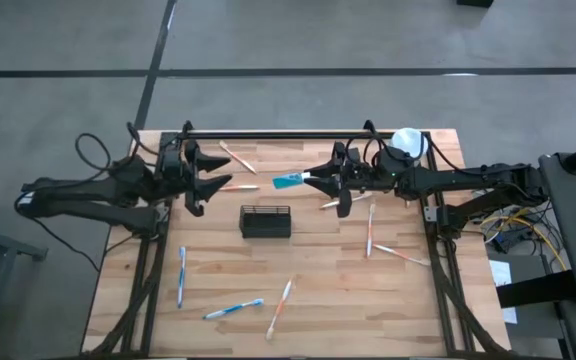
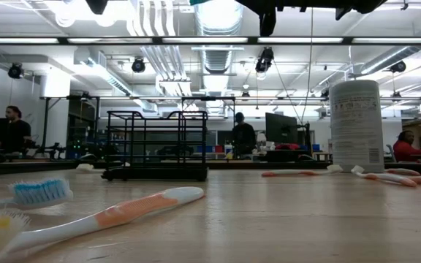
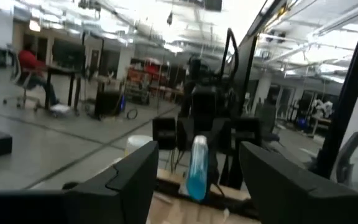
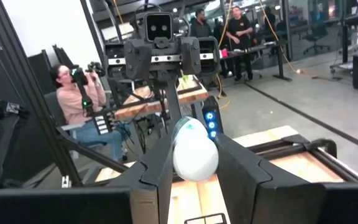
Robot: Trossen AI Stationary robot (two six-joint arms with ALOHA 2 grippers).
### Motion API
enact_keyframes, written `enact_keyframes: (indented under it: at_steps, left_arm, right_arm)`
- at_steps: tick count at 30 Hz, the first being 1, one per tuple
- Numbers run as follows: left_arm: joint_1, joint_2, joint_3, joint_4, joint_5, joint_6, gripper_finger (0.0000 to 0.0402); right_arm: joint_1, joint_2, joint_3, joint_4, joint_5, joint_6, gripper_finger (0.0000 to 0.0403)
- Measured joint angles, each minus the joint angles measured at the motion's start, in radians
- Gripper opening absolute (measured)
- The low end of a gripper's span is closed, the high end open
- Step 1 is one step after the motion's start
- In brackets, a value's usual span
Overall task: Pick & Place toothbrushing station
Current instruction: Put the blue mouthwash into the middle section of the wire organizer
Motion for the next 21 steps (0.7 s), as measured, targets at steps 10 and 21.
enact_keyframes:
  at_steps: [10, 21]
  left_arm:
    - [0.000, -0.068, 0.000, -0.037, 0.000, -0.015, 0.0231]
    - [0.000, -0.064, 0.000, -0.043, 0.000, -0.015, 0.0231]
  right_arm:
    - [0.000, 0.000, 0.000, -0.004, 0.000, 0.000, 0.0096]
    - [0.000, 0.000, 0.028, -0.094, -0.021, 0.052, 0.0096]
